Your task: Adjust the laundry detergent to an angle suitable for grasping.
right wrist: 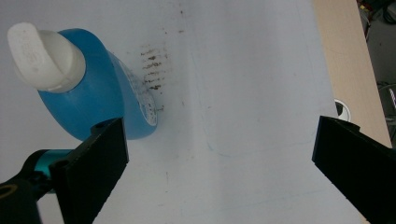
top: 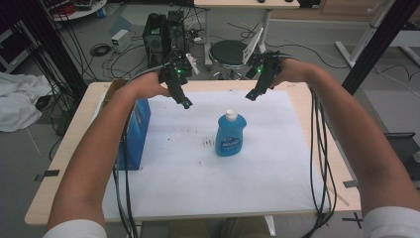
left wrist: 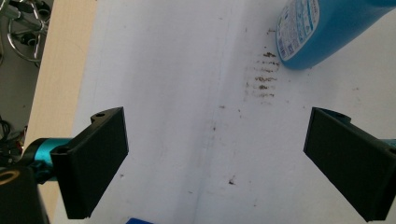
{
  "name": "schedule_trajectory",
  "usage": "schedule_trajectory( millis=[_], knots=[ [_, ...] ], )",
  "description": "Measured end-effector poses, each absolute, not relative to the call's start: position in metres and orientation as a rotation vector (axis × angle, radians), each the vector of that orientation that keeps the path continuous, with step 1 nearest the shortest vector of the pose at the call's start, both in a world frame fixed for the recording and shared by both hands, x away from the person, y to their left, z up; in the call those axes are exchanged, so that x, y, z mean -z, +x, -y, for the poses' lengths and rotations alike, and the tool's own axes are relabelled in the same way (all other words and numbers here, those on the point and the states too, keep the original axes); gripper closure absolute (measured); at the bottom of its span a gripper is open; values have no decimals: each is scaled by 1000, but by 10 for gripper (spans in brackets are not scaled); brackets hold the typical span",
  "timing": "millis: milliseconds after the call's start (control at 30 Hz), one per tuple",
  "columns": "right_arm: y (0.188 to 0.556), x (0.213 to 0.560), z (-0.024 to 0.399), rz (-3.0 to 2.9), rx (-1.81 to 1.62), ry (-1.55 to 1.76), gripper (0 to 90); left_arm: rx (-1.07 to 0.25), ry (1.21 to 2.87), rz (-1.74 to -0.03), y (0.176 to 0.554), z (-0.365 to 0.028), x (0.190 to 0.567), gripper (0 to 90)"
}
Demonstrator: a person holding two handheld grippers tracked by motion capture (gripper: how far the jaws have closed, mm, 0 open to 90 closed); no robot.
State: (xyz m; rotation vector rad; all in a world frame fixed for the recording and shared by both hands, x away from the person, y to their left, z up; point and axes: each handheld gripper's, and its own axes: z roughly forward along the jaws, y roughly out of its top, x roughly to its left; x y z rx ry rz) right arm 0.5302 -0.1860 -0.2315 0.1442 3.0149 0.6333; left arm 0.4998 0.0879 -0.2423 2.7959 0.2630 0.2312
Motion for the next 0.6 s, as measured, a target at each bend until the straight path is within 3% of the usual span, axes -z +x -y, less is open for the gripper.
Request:
schedule_trajectory(
  millis=[600],
  knots=[
    [534,231,189,-3002,-644,176,26,-240,2399,-395,488,-106,270,64]
  ],
)
